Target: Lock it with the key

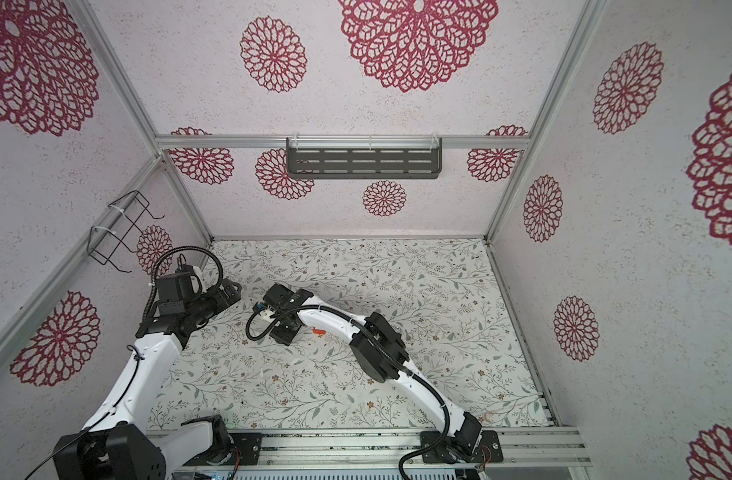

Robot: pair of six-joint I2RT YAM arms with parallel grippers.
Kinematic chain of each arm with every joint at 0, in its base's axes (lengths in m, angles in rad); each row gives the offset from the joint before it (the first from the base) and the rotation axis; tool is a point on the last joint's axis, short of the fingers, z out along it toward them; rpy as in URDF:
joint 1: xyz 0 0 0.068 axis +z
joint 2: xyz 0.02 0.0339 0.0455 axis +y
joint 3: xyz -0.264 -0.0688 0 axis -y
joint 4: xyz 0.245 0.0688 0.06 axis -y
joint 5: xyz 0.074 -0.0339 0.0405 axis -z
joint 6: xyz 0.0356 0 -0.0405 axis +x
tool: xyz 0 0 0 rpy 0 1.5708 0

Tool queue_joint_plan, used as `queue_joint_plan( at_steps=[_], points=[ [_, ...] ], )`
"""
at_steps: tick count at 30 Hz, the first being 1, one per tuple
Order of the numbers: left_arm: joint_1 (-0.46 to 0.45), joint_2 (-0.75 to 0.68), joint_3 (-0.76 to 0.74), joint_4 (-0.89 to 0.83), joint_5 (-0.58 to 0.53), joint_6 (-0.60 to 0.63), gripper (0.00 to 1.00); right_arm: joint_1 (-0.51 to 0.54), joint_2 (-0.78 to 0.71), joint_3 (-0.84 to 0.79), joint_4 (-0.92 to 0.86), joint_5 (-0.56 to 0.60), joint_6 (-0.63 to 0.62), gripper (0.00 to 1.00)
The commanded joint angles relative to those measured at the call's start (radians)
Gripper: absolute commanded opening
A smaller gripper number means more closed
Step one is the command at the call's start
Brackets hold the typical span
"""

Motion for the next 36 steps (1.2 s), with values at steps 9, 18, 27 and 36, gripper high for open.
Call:
queue_joint_plan(
  at_steps=[9,18,27,36],
  points=[
    [0.008,0.007,-0.006,-0.006,0.014,0.008,0.97,0.012,0.021,0.036,0.033,0.092,0.024,0.55],
    [0.007,0.013,-0.002,-0.015,0.02,0.015,0.97,0.023,0.041,0.037,0.056,0.083,-0.027,0.49],
    [0.006,0.016,0.006,-0.027,0.029,0.027,0.97,0.027,0.035,0.037,0.041,0.08,-0.052,0.31],
    [0.007,0.028,0.066,-0.08,0.058,0.058,0.97,0.031,-0.059,0.022,0.033,0.092,-0.089,0.17]
  ],
)
